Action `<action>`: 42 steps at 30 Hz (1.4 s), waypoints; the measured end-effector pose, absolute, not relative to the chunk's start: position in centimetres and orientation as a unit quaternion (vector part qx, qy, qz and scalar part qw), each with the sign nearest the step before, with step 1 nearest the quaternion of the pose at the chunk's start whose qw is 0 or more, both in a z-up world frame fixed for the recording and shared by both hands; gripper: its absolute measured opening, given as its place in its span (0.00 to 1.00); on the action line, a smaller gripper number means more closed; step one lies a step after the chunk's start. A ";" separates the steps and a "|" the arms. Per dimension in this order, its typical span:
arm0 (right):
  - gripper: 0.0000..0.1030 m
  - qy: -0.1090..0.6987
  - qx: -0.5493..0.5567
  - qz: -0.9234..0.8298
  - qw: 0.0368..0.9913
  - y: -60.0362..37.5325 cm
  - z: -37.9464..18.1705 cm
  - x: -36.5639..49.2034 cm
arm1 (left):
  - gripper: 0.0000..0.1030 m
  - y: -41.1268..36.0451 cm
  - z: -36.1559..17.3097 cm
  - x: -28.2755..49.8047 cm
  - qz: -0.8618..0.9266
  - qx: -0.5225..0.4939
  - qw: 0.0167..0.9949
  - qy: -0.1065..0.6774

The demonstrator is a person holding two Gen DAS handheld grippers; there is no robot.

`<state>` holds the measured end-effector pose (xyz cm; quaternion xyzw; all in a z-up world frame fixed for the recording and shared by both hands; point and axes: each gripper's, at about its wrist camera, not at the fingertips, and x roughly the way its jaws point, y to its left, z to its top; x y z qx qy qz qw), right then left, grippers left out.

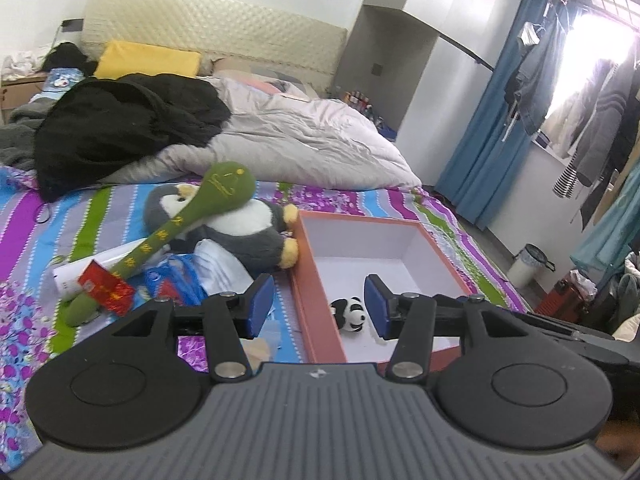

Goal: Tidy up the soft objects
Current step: 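Move the left tool back to the red foil tea packet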

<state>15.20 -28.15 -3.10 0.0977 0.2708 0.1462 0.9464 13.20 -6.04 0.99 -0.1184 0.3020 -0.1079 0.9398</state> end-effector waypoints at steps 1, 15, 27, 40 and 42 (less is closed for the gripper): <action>0.35 0.272 0.096 0.150 0.946 -27.9 -3.2 15.0 | 0.55 -5.7 1.0 12.8 -0.105 -0.119 0.940 0.302; 0.35 0.305 0.073 0.190 0.930 -24.1 -5.1 12.4 | 0.59 -2.2 -0.8 9.2 -0.054 -0.128 0.938 0.316; 0.35 0.343 0.060 0.210 0.914 -21.7 -7.3 10.6 | 0.60 0.5 -4.2 7.0 -0.004 -0.141 0.924 0.356; 0.35 0.395 0.038 0.216 0.892 -18.8 -10.2 12.9 | 0.64 3.7 -8.6 8.3 0.042 -0.165 0.897 0.408; 0.35 0.402 0.037 0.215 0.890 -18.5 -10.6 13.5 | 0.64 4.1 -9.1 9.0 0.044 -0.167 0.894 0.414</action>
